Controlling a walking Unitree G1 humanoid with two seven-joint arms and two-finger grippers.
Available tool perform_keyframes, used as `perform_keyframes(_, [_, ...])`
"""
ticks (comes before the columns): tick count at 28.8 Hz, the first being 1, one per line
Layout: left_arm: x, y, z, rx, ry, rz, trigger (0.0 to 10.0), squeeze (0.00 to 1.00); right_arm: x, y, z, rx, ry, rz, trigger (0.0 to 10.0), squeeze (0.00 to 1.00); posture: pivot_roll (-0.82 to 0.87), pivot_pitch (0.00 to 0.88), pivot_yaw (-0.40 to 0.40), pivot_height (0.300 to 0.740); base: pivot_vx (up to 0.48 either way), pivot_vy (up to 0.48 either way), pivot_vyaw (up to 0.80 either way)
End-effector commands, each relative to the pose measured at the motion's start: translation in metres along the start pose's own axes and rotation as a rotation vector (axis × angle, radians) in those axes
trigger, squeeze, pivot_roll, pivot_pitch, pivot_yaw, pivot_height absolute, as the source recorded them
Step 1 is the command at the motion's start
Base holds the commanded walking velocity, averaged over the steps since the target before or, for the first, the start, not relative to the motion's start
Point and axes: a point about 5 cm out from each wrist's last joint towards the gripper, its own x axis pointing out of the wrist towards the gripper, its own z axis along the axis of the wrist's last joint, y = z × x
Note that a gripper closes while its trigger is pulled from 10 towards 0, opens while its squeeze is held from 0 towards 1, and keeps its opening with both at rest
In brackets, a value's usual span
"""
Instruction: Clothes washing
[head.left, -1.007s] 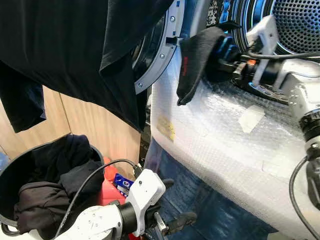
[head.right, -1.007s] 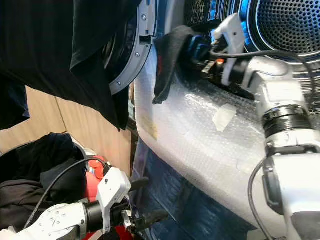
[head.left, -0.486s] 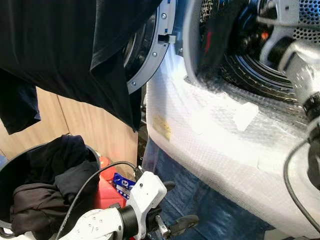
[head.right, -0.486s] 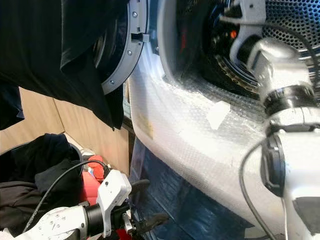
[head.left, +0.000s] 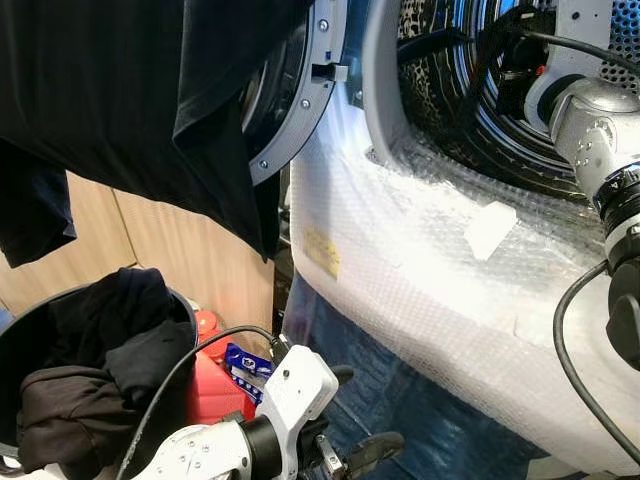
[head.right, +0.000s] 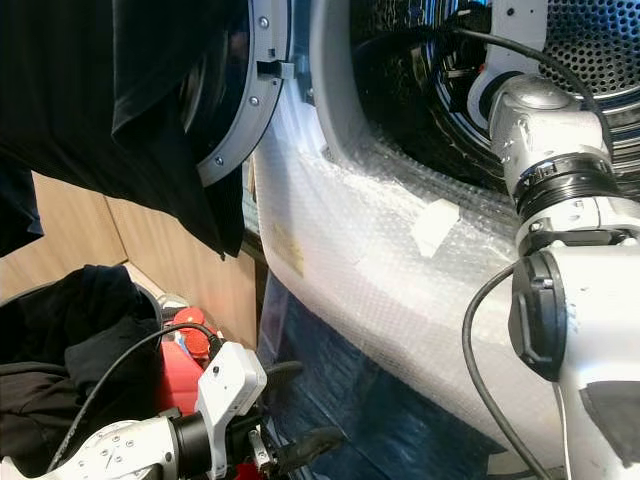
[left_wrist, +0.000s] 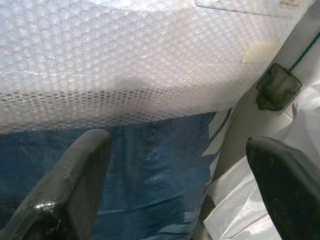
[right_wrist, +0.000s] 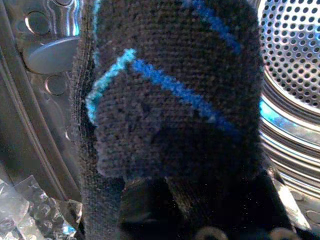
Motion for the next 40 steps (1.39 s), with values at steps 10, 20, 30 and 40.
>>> perform_keyframes(10, [-0.009,-0.035,-0.002,-0.099,0.007,0.002,10.0,0.00,-0.014,-0.061,-0.014,0.012,0.054,-0.512,10.0,0.00,0.11,0.126,-0.157,0.740,0.000,0.000,0.00])
perform_keyframes(20, [-0.013,-0.047,-0.006,-0.156,0.020,-0.013,10.0,0.00,-0.015,-0.067,-0.016,0.028,0.048,-0.505,10.0,1.00,0.10,0.163,-0.155,0.740,0.000,0.000,0.00])
perform_keyframes(30, [-0.015,-0.055,-0.005,-0.193,0.026,-0.017,10.0,0.00,-0.017,-0.067,-0.007,-0.026,0.091,-0.498,10.0,1.00,0.07,0.186,-0.148,0.740,0.000,0.000,0.00])
perform_keyframes(40, [-0.013,-0.054,-0.004,-0.196,0.022,-0.034,10.0,0.00,-0.020,-0.065,0.014,-0.116,0.104,-0.412,10.0,1.00,0.04,0.175,-0.140,0.740,0.000,0.000,0.00])
